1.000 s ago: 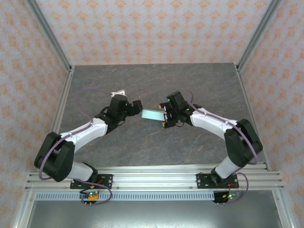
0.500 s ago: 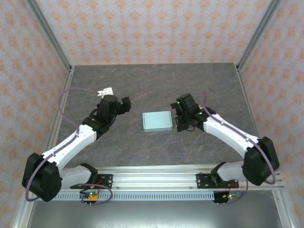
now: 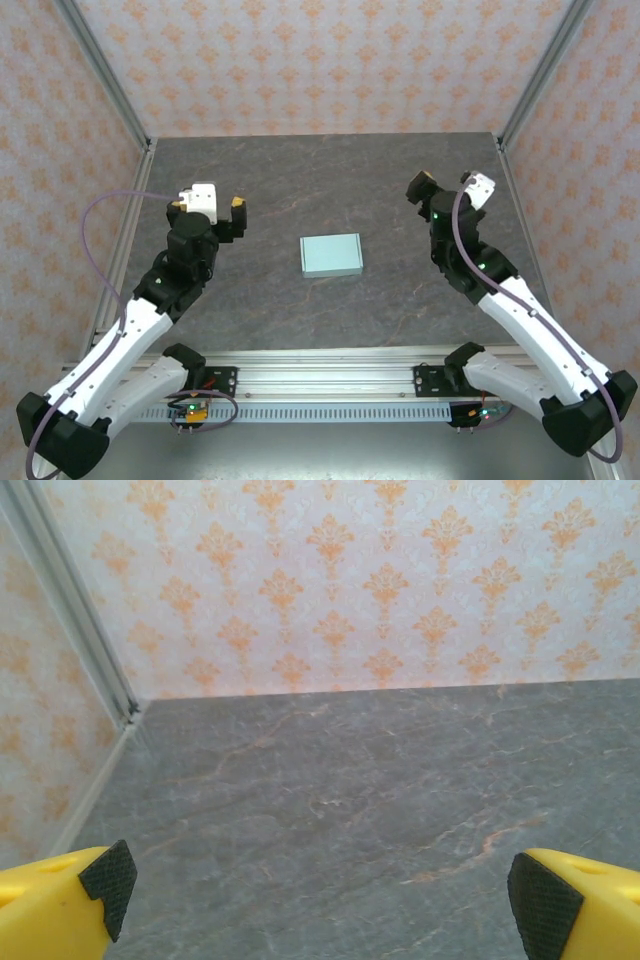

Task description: Fold the paper box

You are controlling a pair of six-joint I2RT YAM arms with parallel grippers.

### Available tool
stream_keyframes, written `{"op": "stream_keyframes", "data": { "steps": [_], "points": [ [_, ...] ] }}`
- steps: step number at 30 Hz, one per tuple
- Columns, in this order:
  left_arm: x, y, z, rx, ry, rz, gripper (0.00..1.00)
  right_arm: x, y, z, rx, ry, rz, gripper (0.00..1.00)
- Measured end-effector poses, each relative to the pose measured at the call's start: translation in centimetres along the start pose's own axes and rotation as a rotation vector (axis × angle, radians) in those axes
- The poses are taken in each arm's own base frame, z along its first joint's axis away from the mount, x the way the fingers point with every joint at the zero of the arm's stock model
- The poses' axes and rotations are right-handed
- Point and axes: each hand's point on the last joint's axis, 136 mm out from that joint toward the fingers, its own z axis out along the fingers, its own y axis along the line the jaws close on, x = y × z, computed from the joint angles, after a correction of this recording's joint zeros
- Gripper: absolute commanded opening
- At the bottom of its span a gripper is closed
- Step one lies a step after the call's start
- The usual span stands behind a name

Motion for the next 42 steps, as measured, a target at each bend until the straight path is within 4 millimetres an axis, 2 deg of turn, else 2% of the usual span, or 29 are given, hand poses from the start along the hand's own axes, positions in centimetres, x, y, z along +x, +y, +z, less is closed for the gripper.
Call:
{"op": "stream_keyframes", "data": {
  "steps": [2, 5, 8, 10, 13, 15, 18, 26, 32, 35, 37, 40, 42],
  "points": [
    [0.4, 0.0, 0.1, -0.003, 0.01, 0.041, 1.0, -0.4, -1.8, 0.4, 0.059, -0.042, -0.088, 1.0],
    [2.4, 0.3, 0.8, -0.019, 0.052, 0.087, 1.0, 1.0, -4.8, 1.5, 0.13, -0.062, -0.2, 0.99],
    [6.4, 2.2, 2.7, -0.06, 0.13, 0.082, 1.0, 4.7, -8.3, 2.9, 0.174, -0.05, -0.269, 0.99],
    [10.0, 3.6, 3.9, -0.083, 0.195, 0.071, 1.0, 8.3, -11.4, 4.0, 0.216, 0.006, -0.314, 1.0],
    [13.8, 4.2, 5.0, -0.089, 0.284, 0.074, 1.0, 11.7, -14.7, 5.1, 0.291, 0.074, -0.366, 1.0],
    [14.8, 4.7, 5.9, -0.102, 0.31, 0.055, 1.0, 13.2, -15.8, 5.8, 0.308, 0.089, -0.37, 1.0],
    [15.2, 5.2, 7.2, -0.124, 0.302, 0.025, 1.0, 14.9, -17.3, 6.8, 0.318, 0.105, -0.351, 1.0],
    [17.3, 3.7, 10.1, -0.072, 0.292, 0.009, 1.0, 14.9, -18.0, 10.7, 0.279, 0.107, -0.273, 1.0],
    [17.8, 3.8, 12.1, -0.044, 0.253, -0.024, 1.0, 12.8, -16.1, 12.5, 0.212, 0.073, -0.238, 1.0],
    [19.1, 3.9, 12.8, -0.045, 0.264, -0.042, 1.0, 13.8, -16.1, 13.0, 0.199, 0.101, -0.243, 0.99],
    [19.4, 3.8, 12.8, -0.039, 0.264, -0.045, 1.0, 15.3, -16.1, 13.6, 0.18, 0.137, -0.255, 0.99],
    [19.0, 3.8, 12.9, -0.035, 0.243, -0.049, 1.0, 17.3, -16.1, 14.1, 0.153, 0.187, -0.274, 0.99],
    [18.7, 3.7, 12.9, -0.034, 0.232, -0.052, 1.0, 17.6, -16.0, 14.1, 0.138, 0.193, -0.276, 0.99]
  ]
}}
